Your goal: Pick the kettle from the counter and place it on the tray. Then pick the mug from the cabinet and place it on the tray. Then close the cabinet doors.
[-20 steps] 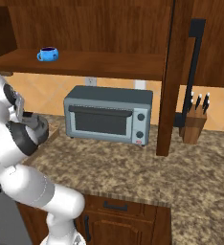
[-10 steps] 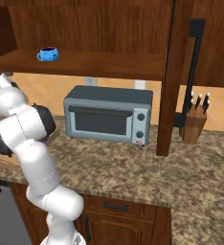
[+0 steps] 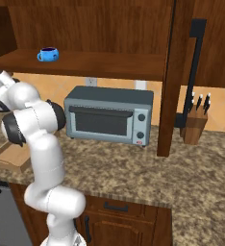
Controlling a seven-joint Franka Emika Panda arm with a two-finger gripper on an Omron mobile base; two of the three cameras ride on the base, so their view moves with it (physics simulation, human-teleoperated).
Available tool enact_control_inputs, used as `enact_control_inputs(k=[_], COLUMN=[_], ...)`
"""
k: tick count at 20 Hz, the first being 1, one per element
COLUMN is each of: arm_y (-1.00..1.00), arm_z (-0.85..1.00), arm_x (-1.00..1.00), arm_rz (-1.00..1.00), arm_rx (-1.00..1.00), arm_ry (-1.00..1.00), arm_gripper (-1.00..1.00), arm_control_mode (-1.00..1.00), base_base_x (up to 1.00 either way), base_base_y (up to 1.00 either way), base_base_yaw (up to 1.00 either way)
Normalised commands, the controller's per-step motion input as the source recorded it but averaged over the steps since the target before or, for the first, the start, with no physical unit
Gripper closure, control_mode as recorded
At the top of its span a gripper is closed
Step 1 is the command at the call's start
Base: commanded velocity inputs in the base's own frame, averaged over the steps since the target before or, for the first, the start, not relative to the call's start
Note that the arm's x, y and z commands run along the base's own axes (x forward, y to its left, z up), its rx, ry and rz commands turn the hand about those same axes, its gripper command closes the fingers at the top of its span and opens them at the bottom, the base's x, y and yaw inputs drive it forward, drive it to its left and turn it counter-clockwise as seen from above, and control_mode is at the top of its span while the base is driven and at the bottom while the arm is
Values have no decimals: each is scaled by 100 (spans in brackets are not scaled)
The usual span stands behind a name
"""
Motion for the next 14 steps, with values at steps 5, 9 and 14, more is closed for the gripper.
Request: enact_control_inputs(k=[5,9,14], arm_y=[50,19,17], arm_z=[-2,-21,-24], arm_x=[0,0,-2], arm_rz=[-10,-8,-8], arm_rx=[0,0,0], arm_ry=[-25,-7,0], arm_gripper=[100,100,100], arm_control_mode=[-100,-100,-100], base_base_x=[0,0,0], base_base_y=[0,0,0], base_base_yaw=[0,0,0])
